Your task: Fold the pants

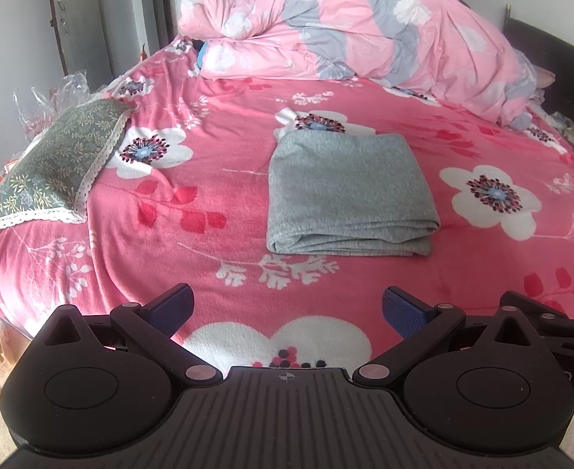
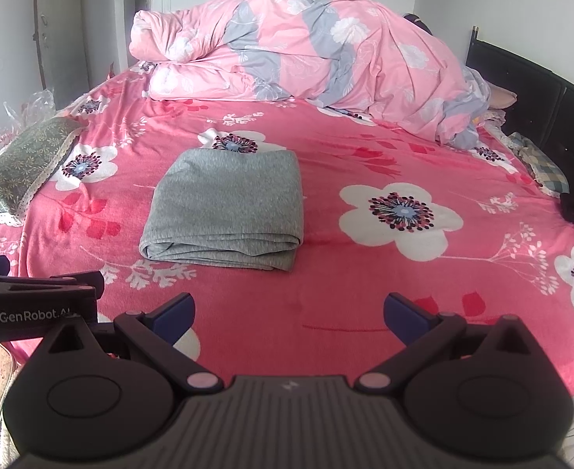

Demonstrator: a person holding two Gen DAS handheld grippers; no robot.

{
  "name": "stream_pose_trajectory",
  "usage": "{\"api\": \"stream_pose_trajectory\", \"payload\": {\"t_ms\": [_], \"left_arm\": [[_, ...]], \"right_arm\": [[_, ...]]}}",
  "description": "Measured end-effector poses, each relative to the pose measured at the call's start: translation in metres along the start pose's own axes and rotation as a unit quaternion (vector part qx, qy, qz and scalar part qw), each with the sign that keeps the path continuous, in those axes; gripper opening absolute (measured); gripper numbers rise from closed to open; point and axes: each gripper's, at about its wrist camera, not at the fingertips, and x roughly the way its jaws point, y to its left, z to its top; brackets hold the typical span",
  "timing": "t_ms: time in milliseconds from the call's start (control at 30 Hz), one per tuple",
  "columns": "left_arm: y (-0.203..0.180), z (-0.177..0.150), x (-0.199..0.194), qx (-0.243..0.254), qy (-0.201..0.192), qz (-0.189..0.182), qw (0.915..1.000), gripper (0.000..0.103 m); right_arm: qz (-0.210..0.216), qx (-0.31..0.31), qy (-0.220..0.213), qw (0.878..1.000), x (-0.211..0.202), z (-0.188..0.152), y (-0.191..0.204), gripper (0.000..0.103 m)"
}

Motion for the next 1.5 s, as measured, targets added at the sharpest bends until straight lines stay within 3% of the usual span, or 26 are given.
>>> {"api": "stream_pose_trajectory", "payload": {"t_ms": [67,133,167,267,300,367,400,433,467,533,567,733,767,1000,1033,1067,1133,1167,1200,1233,1267,1300,1333,1367,1400,1500], "left_arm": [[0.0001,-0.0001,0.0,0.0,0.0,0.0,1.0,0.103],[0.0008,0.0005,-0.0003,0.0,0.0,0.0,1.0,0.038],[0.0005,0.0004,-0.0003,0.0,0.0,0.0,1.0,0.073],[0.0003,0.0003,-0.0003,0.0,0.0,0.001,1.0,0.073],[0.0002,0.0002,-0.0003,-0.001,0.0,0.0,1.0,0.103],[0.0005,0.0003,-0.0002,-0.001,0.0,0.0,1.0,0.103],[0.0011,0.0008,-0.0006,-0.001,0.0,0.0,1.0,0.073],[0.0009,0.0007,-0.0006,-0.001,0.0,0.0,1.0,0.103],[0.001,0.0007,-0.0005,-0.001,0.0,0.0,1.0,0.073],[0.0006,0.0006,-0.0006,-0.001,0.0,0.0,1.0,0.073],[0.0013,0.0008,-0.0007,-0.001,0.0,0.0,1.0,0.103],[0.0004,0.0005,-0.0007,-0.001,0.0,0.0,1.0,0.103],[0.0005,0.0005,-0.0007,-0.001,0.0,0.0,1.0,0.073],[0.0003,0.0005,-0.0008,-0.001,0.0,0.0,1.0,0.103],[0.0007,0.0006,-0.0009,-0.001,0.0,0.0,1.0,0.073],[0.0005,0.0005,-0.0008,-0.001,0.0,0.0,1.0,0.073],[0.0003,0.0005,-0.0009,-0.001,0.0,0.0,1.0,0.103],[0.0004,0.0005,-0.0009,-0.001,0.0,0.0,1.0,0.038],[0.0005,0.0005,-0.0009,-0.001,0.0,0.0,1.0,0.073],[0.0007,0.0006,-0.0009,-0.001,0.0,0.001,1.0,0.038],[0.0004,0.0005,-0.0009,-0.001,0.0,0.0,1.0,0.103],[0.0002,0.0004,-0.0009,-0.001,0.0,0.0,1.0,0.0],[0.0005,0.0005,-0.0009,-0.001,0.0,0.0,1.0,0.103],[0.0006,0.0005,-0.0009,-0.001,0.0,0.001,1.0,0.103],[0.0005,0.0004,-0.0009,-0.001,0.0,0.0,1.0,0.0],[0.0005,0.0004,-0.0008,-0.001,0.0,0.001,1.0,0.0]], "right_arm": [[-0.001,0.0,0.0,1.0,-0.0001,0.0003,0.0002,0.103],[-0.001,0.0,0.001,1.0,-0.0001,0.0008,0.0002,0.103],[-0.001,0.001,0.001,1.0,-0.0003,0.0004,0.0005,0.103],[-0.001,0.001,0.0,1.0,-0.0004,0.0003,0.0004,0.103],[-0.001,0.001,0.0,1.0,-0.0005,0.0,0.0004,0.103],[-0.001,0.0,0.0,1.0,-0.0005,0.0004,0.0001,0.103],[-0.001,0.0,0.0,1.0,-0.0004,0.0007,0.0,0.103],[-0.001,0.0,0.0,1.0,-0.0004,0.0009,-0.0001,0.103],[-0.001,0.0,0.001,1.0,-0.0004,0.001,-0.0002,0.103],[0.0,0.0,0.0,1.0,-0.0009,-0.0005,0.0004,0.103],[-0.001,0.0,0.0,1.0,-0.0008,-0.0004,0.0003,0.103],[-0.001,0.0,0.001,1.0,-0.0009,0.0004,-0.0002,0.103],[0.0,0.0,0.0,1.0,-0.0011,-0.0001,-0.0002,0.103],[0.0,0.0,0.001,1.0,-0.0006,0.0012,-0.0013,0.103],[0.0,0.0,0.001,1.0,-0.0006,0.0012,-0.0013,0.103],[0.0,0.0,0.001,1.0,-0.0007,0.0008,-0.0012,0.103],[0.0,0.0,0.001,1.0,-0.0007,0.0008,-0.0013,0.103],[0.0,0.0,0.001,1.0,-0.0007,0.0008,-0.0013,0.103],[0.0,-0.001,0.001,1.0,-0.0009,0.0001,-0.001,0.103],[0.0,0.0,0.001,1.0,-0.0006,0.0011,-0.0015,0.103],[0.0,0.0,0.001,1.0,-0.0006,0.0009,-0.0014,0.103],[0.0,0.0,0.002,1.0,-0.0006,0.0011,-0.0015,0.103],[0.0,0.0,0.002,1.0,-0.0008,0.0002,-0.0011,0.103],[0.0,0.0,0.001,1.0,-0.0012,-0.0003,-0.0009,0.103],[0.0,-0.001,0.001,1.0,-0.0012,0.0012,-0.0004,0.103],[0.0,-0.001,0.002,1.0,-0.0008,0.0018,-0.0007,0.103]]}}
